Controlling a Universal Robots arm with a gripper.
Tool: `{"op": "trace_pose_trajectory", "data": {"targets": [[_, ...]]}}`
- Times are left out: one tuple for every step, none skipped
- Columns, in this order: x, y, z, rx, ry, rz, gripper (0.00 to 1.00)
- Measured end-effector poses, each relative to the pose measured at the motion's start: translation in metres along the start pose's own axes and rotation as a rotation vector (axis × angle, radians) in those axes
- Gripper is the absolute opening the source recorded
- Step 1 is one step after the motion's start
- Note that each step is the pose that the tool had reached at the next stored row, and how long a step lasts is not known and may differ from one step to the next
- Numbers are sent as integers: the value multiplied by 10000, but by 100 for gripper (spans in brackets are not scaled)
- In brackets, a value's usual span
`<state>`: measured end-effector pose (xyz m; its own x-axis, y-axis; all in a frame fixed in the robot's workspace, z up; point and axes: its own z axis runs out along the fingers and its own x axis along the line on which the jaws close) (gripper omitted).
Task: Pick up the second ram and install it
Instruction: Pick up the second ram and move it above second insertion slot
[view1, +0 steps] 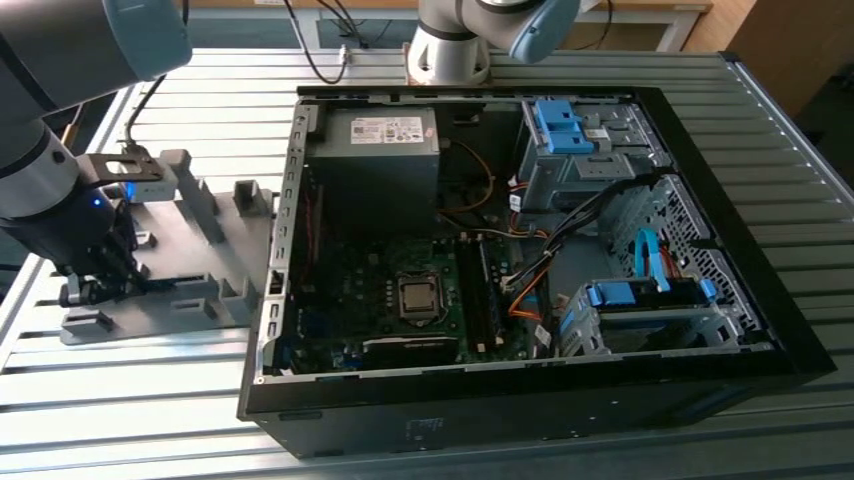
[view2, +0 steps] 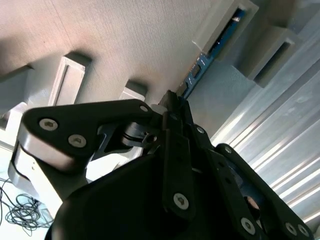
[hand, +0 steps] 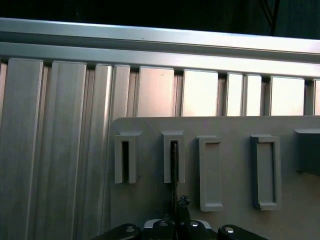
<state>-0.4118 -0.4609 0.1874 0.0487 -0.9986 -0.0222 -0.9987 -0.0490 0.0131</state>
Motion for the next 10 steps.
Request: {"op": "trace_pose_trajectory", "data": {"targets": [[0, 0, 0, 1, 0, 0, 14], [0, 0, 0, 0, 0, 0, 14], [0, 0, 0, 1, -1, 0, 14], [0, 0, 0, 1, 0, 0, 14], [0, 0, 0, 1, 0, 0, 14], [0, 1, 0, 0, 0, 0, 14], [0, 1, 0, 0, 0, 0, 14], [0, 1, 0, 1, 0, 15, 14], [0, 1, 0, 1, 2, 75, 14], [0, 1, 1, 4, 3, 198, 14]]}}
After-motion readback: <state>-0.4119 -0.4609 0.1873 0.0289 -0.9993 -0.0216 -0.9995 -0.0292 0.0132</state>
